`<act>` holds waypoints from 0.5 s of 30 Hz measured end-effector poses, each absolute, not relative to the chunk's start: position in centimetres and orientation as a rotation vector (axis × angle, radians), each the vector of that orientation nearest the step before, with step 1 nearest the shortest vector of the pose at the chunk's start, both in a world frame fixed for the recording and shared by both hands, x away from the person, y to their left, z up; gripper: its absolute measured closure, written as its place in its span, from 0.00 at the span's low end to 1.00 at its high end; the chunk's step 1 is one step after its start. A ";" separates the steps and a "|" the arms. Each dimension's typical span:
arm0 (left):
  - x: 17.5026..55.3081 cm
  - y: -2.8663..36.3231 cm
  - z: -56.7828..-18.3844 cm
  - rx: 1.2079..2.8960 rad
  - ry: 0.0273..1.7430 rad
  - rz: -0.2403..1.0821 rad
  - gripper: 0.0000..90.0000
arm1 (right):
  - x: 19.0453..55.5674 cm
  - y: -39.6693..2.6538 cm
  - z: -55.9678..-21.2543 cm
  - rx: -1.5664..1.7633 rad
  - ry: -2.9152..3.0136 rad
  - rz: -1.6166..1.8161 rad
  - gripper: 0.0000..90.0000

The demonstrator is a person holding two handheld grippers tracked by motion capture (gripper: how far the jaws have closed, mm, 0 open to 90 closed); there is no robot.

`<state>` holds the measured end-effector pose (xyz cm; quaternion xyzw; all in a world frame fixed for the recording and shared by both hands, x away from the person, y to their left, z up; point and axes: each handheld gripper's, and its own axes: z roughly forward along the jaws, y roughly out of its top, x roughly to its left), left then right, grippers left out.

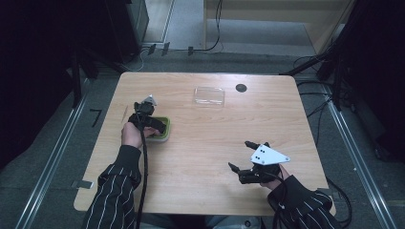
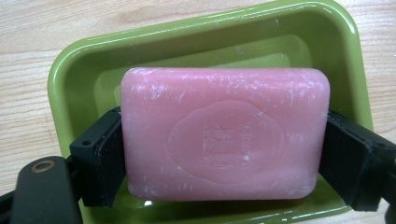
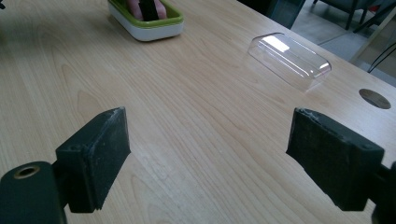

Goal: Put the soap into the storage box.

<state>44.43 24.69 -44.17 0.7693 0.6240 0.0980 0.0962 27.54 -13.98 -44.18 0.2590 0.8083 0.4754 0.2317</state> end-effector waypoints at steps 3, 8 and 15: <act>44.5 24.7 -44.2 2.276 1.854 0.287 0.15 | 27.5 -14.0 -44.2 0.712 2.222 1.307 0.15; 44.5 24.7 -44.3 2.279 1.847 0.290 0.15 | 27.5 -14.0 -44.2 0.711 2.224 1.307 0.15; 44.5 24.7 -44.2 2.275 1.843 0.295 0.15 | 27.6 -14.0 -44.2 0.709 2.225 1.307 0.15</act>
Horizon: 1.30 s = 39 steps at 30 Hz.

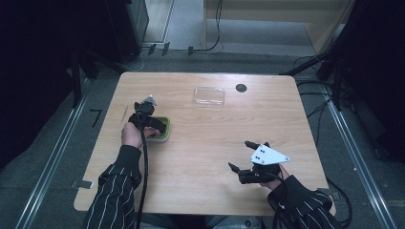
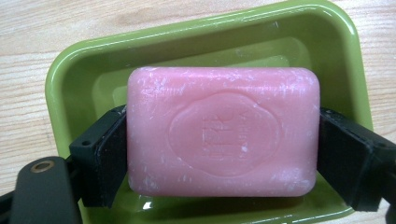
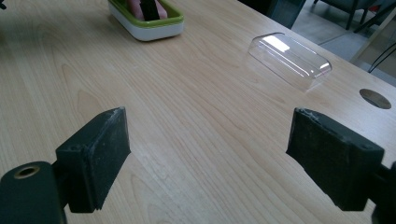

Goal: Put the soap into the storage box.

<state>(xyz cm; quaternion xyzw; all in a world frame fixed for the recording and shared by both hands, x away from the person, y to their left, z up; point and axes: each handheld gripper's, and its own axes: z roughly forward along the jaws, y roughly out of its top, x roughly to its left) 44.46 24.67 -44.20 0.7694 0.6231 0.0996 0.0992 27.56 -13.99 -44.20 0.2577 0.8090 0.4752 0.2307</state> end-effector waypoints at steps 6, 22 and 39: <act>44.4 24.6 -44.0 2.279 1.841 0.299 0.15 | 27.5 -14.0 -44.2 0.708 2.224 1.308 0.15; 43.9 23.9 -42.8 2.318 1.800 0.368 0.11 | 27.4 -14.1 -44.2 0.710 2.223 1.306 0.15; 42.6 23.6 -41.2 2.366 1.742 0.342 0.09 | 27.5 -13.8 -44.1 0.702 2.224 1.309 0.15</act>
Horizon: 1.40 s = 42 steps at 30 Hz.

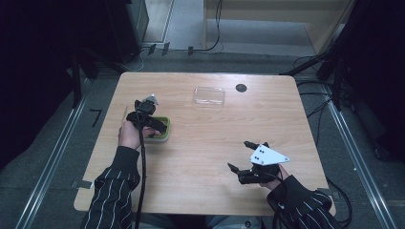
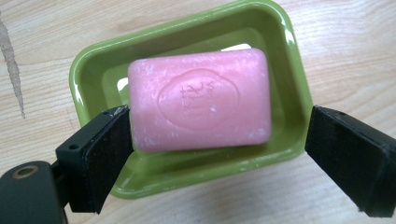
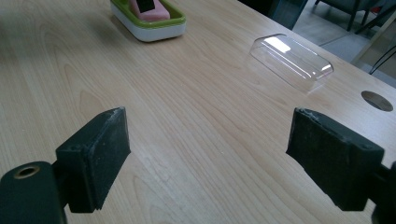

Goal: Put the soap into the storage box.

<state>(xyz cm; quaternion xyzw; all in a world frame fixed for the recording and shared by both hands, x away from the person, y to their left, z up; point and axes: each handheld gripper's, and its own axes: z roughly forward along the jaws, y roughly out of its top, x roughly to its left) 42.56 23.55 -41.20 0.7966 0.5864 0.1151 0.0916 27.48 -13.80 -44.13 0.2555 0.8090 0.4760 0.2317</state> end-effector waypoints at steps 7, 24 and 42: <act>41.9 23.7 -40.6 2.388 1.732 0.313 0.09 | 27.5 -13.8 -44.1 0.705 2.224 1.308 0.15; 39.5 23.9 -40.4 2.432 1.720 0.262 0.07 | 27.4 -13.9 -44.1 0.708 2.226 1.308 0.15; 37.0 24.6 -41.2 2.452 1.737 0.238 0.05 | 27.4 -14.0 -44.1 0.709 2.224 1.306 0.15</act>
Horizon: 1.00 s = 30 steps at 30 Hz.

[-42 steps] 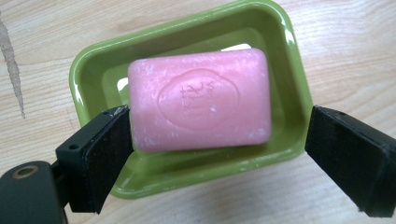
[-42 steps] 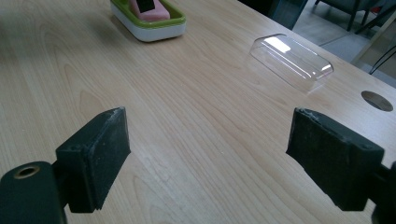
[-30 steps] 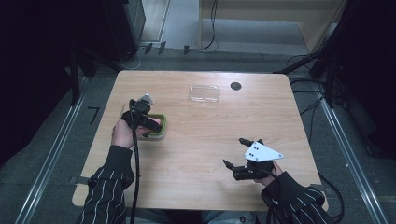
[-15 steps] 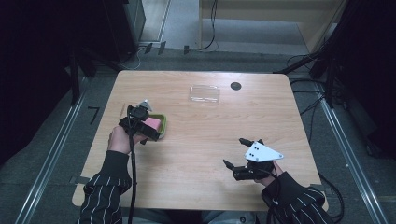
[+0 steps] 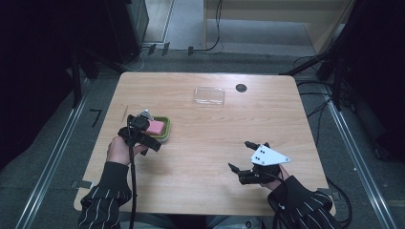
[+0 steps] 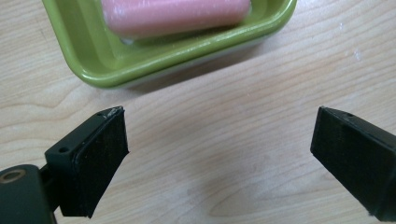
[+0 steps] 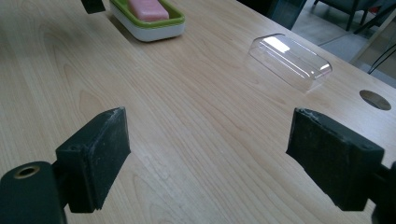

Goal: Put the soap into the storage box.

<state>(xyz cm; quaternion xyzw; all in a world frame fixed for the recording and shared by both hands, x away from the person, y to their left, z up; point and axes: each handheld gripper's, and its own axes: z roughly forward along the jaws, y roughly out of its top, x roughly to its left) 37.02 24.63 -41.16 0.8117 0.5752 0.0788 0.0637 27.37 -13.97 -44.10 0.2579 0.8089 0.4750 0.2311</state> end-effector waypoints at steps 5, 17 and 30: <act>36.3 24.7 -41.4 2.454 1.751 0.236 0.05 | 27.3 -14.0 -44.1 0.710 2.223 1.305 0.15; 34.9 24.8 -42.2 2.464 1.760 0.215 0.05 | 27.3 -14.1 -44.1 0.706 2.220 1.307 0.15; 34.5 24.8 -42.5 2.477 1.748 0.212 0.03 | 27.3 -14.2 -44.1 0.711 2.221 1.308 0.15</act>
